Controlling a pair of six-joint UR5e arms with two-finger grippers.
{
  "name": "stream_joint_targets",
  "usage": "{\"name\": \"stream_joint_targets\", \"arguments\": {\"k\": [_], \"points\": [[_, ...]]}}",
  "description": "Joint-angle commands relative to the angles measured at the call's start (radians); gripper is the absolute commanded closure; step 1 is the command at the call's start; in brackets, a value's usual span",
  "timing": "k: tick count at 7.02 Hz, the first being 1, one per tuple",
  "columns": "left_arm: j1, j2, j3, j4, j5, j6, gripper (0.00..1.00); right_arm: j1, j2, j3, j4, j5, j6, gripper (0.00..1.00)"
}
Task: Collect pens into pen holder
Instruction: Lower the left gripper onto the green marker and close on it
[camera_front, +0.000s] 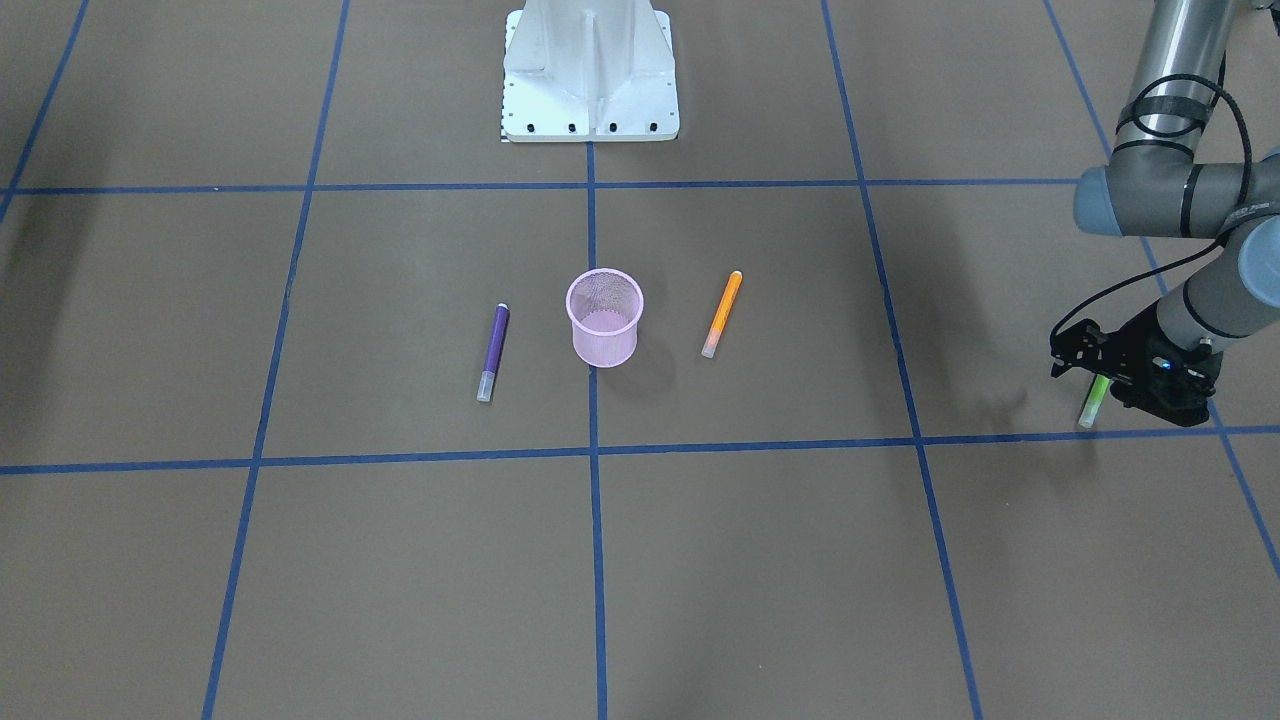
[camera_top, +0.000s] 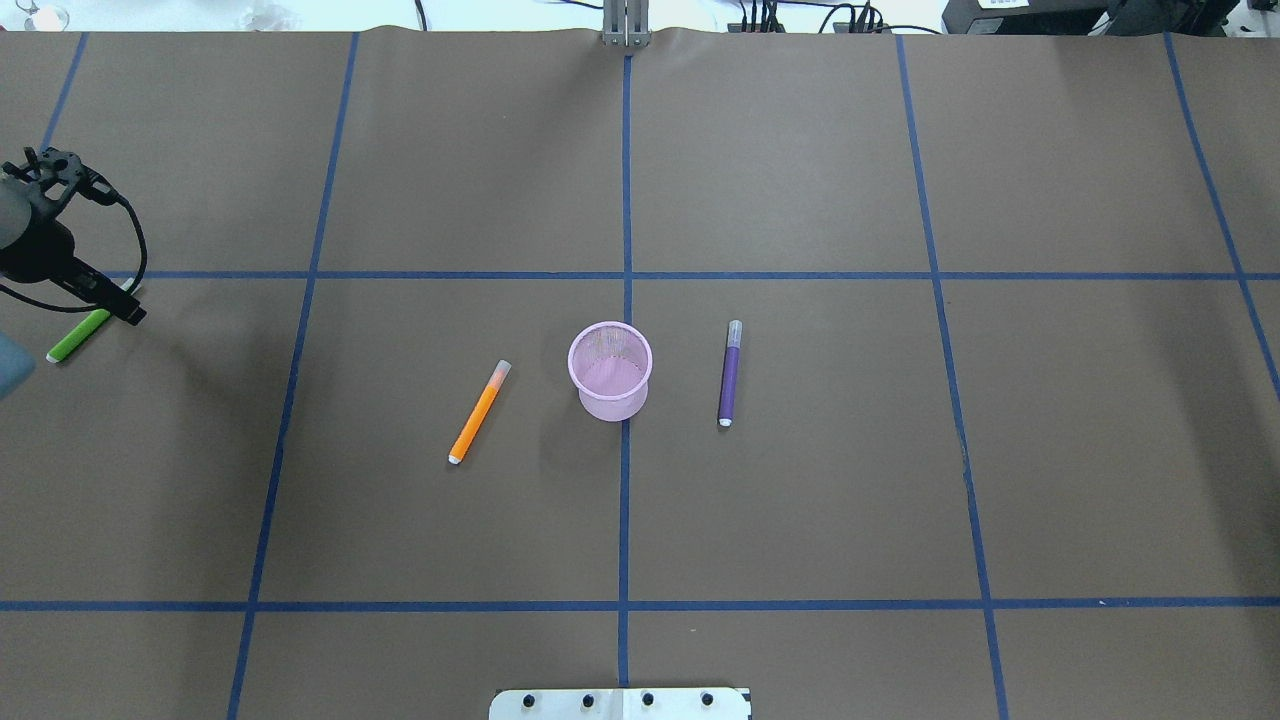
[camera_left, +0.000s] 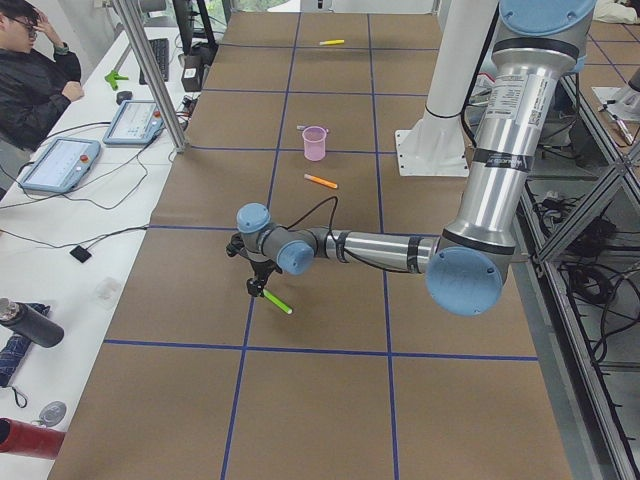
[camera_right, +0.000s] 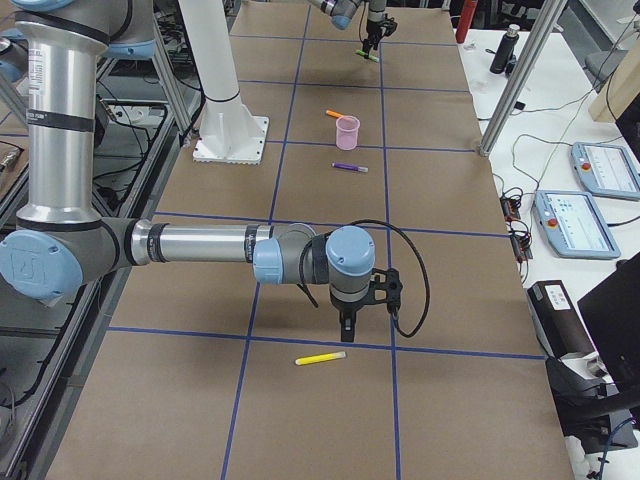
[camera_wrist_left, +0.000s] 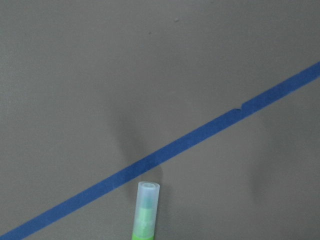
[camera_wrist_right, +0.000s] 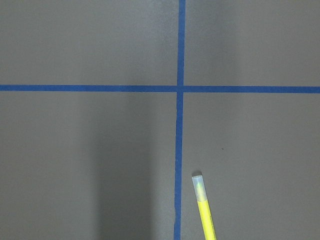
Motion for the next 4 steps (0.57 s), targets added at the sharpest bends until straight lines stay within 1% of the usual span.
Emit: {"name": "stream_joint_targets", "arguments": {"k": [1, 2, 3, 4], "points": [[0.001, 0.000, 0.010, -0.001, 0.000, 0.004, 0.01, -0.015, 0.001, -0.002, 0.000, 0.000, 0.005, 0.00], [0.001, 0.000, 0.017, -0.001, 0.000, 0.006, 0.05, -0.021, 0.001, -0.002, 0.000, 0.001, 0.003, 0.00], [0.000, 0.000, 0.023, -0.002, 0.000, 0.006, 0.10, -0.030, 0.001, -0.002, 0.000, 0.000, 0.003, 0.00], [0.000, 0.001, 0.034, -0.020, 0.000, 0.006, 0.18, -0.033, 0.001, -0.002, 0.000, 0.000, 0.005, 0.00]]}}
